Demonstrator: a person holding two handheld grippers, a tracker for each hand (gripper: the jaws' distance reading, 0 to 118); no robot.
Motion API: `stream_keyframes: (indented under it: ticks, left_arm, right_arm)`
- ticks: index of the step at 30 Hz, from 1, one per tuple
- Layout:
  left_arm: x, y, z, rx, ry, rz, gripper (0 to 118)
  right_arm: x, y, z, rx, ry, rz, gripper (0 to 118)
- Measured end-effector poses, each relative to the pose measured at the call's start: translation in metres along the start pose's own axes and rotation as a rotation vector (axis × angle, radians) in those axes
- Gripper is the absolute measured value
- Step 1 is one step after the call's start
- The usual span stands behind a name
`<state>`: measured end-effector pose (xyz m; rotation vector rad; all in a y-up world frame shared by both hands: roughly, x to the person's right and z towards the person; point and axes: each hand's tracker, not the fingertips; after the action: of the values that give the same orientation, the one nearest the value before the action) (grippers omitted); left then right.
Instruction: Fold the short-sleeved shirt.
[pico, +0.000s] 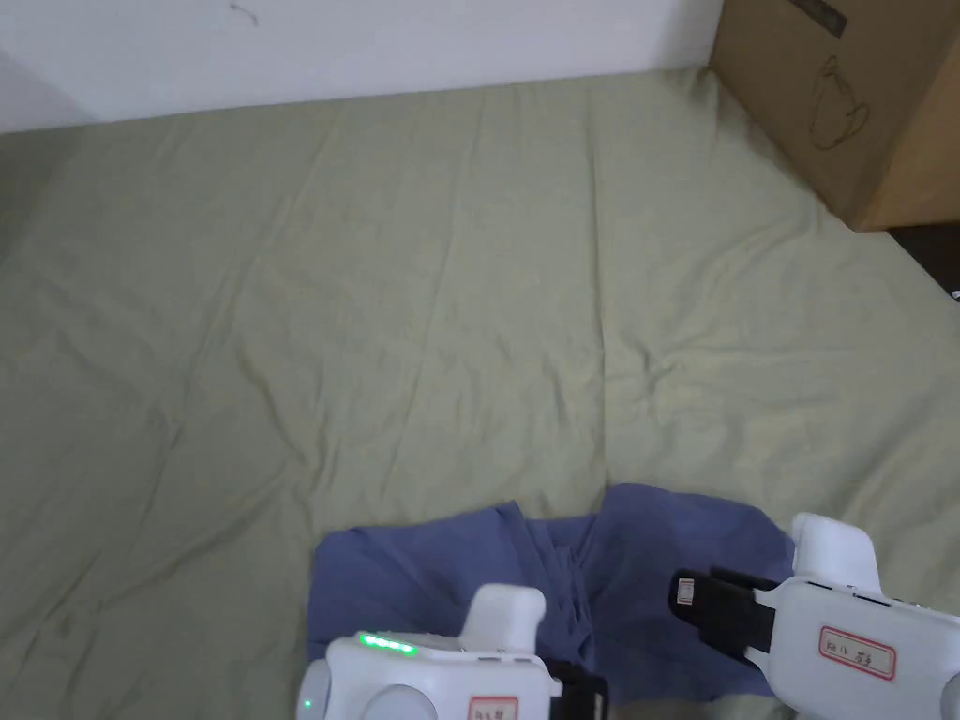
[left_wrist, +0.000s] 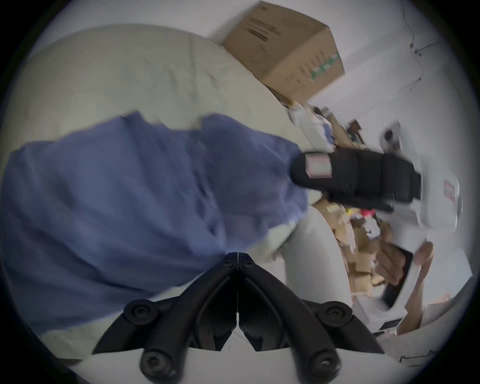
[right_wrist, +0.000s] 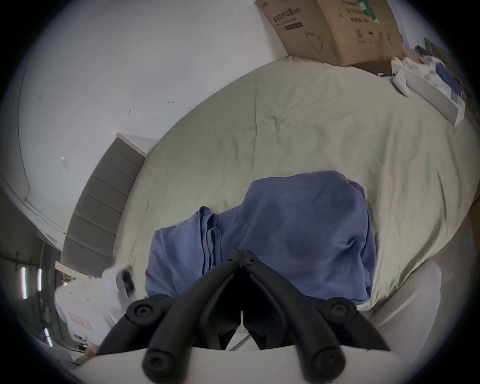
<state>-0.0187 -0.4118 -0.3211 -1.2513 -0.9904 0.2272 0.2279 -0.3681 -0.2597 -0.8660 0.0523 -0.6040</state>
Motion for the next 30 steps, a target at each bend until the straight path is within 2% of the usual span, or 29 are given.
stream_keyframes:
  ticks: [2, 5, 6, 7, 10, 11, 12, 13, 14, 15, 18, 20, 25, 30]
  left_arm:
    - [0.003, -0.006, -0.008, -0.035, -0.024, 0.011, 0]
    - [0.006, -0.011, -0.001, -0.007, 0.123, -0.047, 0]
    - [0.004, -0.011, 0.011, 0.028, 0.118, -0.056, 0]
    - [0.0, -0.009, 0.024, 0.065, 0.077, -0.036, 0]
    - [-0.025, -0.004, 0.073, 0.201, -0.066, 0.137, 2]
    - [-0.036, -0.003, 0.089, 0.234, -0.093, 0.186, 11]
    - [-0.052, -0.004, 0.105, 0.278, -0.142, 0.252, 30]
    - [-0.068, -0.007, 0.12, 0.308, -0.153, 0.312, 62]
    - [-0.081, -0.01, 0.132, 0.33, -0.145, 0.356, 84]
    - [-0.094, -0.015, 0.142, 0.358, -0.114, 0.379, 97]
    - [-0.133, -0.032, 0.166, 0.421, 0.019, 0.466, 100]
    - [-0.155, -0.042, 0.17, 0.423, 0.013, 0.531, 100]
    - [-0.2, -0.052, 0.146, 0.324, -0.142, 0.712, 100]
    - [-0.204, -0.041, 0.111, 0.33, -0.408, 0.718, 100]
  right_arm:
    - [0.001, 0.0, 0.001, 0.003, -0.012, 0.002, 0]
    - [-0.001, 0.0, 0.006, 0.01, -0.038, 0.018, 0]
    - [-0.003, 0.0, 0.009, 0.012, -0.035, 0.022, 0]
    - [-0.004, 0.001, 0.011, 0.016, -0.031, 0.028, 0]
    - [-0.01, 0.004, 0.012, 0.017, -0.038, 0.064, 0]
    - [-0.012, 0.004, 0.011, 0.017, -0.04, 0.073, 0]
    - [-0.013, 0.004, 0.01, 0.013, -0.039, 0.08, 0]
    - [-0.015, 0.004, 0.008, 0.011, -0.037, 0.079, 0]
    - [-0.016, 0.004, 0.006, 0.008, -0.033, 0.077, 0]
    - [-0.018, 0.003, 0.003, 0.001, -0.024, 0.072, 0]
    - [-0.024, 0.0, -0.004, -0.016, -0.015, 0.069, 0]
    - [-0.029, -0.002, -0.008, -0.022, -0.013, 0.076, 0]
    - [-0.043, -0.004, -0.014, -0.038, 0.003, 0.089, 0]
    - [-0.05, -0.001, -0.016, -0.048, -0.006, 0.11, 0]
